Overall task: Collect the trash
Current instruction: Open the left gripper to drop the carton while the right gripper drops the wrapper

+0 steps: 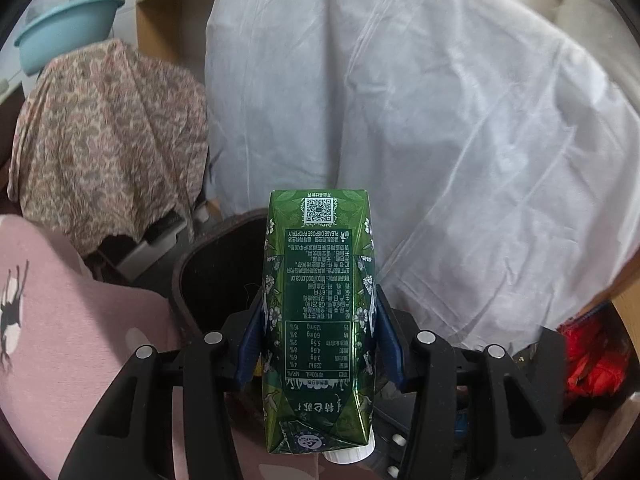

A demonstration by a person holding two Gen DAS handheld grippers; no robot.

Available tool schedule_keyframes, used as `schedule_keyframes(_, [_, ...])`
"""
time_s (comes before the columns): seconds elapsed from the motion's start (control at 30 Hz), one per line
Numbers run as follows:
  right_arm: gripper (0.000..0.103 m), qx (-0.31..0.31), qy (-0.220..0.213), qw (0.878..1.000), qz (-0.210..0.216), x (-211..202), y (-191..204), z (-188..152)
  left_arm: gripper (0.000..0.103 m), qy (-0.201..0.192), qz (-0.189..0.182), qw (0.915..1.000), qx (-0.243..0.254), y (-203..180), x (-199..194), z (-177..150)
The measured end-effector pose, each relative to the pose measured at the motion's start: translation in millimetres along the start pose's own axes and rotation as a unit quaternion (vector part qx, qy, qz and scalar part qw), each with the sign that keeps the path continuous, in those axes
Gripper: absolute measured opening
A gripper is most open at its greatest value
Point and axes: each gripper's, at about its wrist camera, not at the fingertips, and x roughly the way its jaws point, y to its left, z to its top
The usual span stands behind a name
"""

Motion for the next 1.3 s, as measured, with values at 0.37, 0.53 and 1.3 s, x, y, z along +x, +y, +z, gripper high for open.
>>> schedule_keyframes(0.37, [0.084, 0.023, -0.018, 1.000, -0.009, -47, -17, -32, 0.050, 0.080, 0.043, 0.9950, -0.040, 1, 60, -1])
schedule_keyframes(0.53, [0.086, 0.012, -0.033, 0.999, -0.021, -64, -16, -38, 0.070, 0.095, 0.054, 0.9926, -0.052, 3, 63, -2])
schedule_keyframes(1.3, [0.096, 0.026, -0.092, 0.993, -0.076, -158, 13, -73, 0.087, -0.085, 0.020, 0.9950, 0.049, -31, -124, -62])
